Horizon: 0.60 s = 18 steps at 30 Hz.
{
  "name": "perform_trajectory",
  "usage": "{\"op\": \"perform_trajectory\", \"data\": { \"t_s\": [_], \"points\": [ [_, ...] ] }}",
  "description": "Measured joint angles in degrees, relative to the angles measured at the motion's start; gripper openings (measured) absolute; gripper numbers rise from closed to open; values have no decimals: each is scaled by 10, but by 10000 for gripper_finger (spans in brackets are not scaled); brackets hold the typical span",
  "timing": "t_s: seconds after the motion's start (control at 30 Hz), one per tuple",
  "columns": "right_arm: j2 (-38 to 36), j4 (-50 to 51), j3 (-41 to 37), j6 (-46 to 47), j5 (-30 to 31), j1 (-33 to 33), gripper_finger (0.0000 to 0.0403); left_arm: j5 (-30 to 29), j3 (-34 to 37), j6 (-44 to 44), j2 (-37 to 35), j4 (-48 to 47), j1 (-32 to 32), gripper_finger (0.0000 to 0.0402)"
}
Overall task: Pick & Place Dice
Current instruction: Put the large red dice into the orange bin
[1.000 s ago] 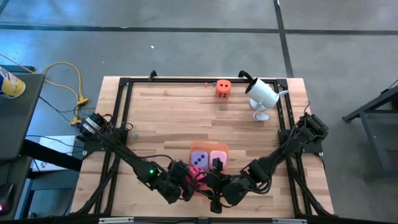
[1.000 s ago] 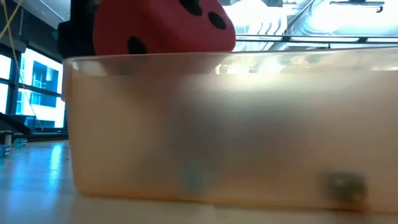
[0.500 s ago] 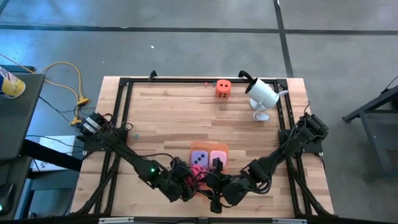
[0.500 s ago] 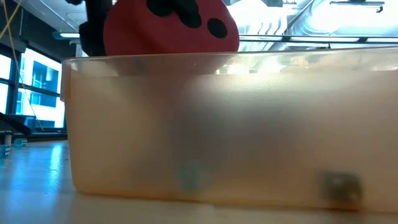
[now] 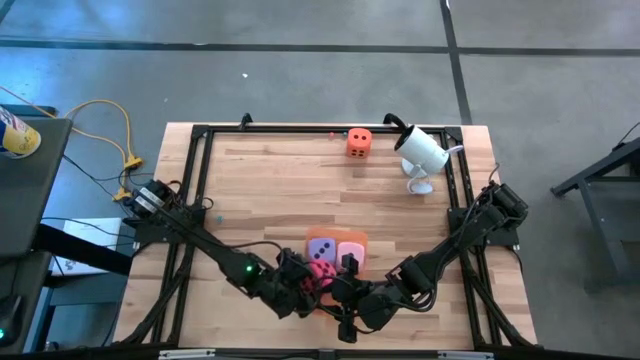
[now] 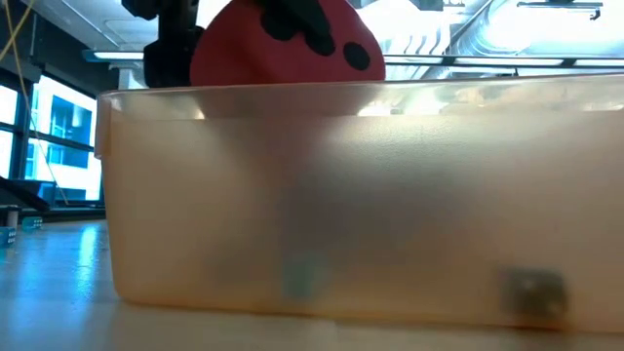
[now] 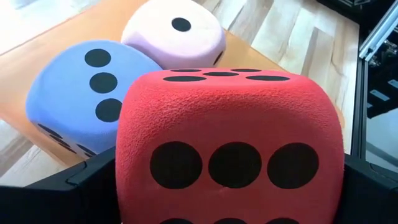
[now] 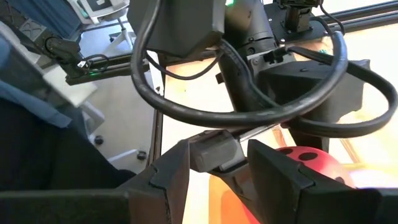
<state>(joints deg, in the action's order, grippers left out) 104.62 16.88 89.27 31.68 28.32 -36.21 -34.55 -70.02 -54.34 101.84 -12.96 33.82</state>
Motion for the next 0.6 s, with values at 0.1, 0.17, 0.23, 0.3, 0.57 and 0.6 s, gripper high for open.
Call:
{"op": "perform_trajectory", "data": {
  "t_s": [0.1,0.17,0.23,0.3,0.57,0.6],
  "points": [
    [0,0,0,0,0,0,151,0,0,-1,0,2,-5,395],
    [0,0,0,0,0,0,151,0,0,-1,0,2,-9,395],
    [0,0,0,0,0,0,151,0,0,-1,0,5,-14,395],
    [0,0,0,0,0,0,151,0,0,-1,0,22,-20,395],
    [0,-17,0,30,1,1,151,3,0,21,0,64,-40,395],
    [0,-18,0,30,2,1,151,3,0,27,0,64,-40,395]
  ]
}}
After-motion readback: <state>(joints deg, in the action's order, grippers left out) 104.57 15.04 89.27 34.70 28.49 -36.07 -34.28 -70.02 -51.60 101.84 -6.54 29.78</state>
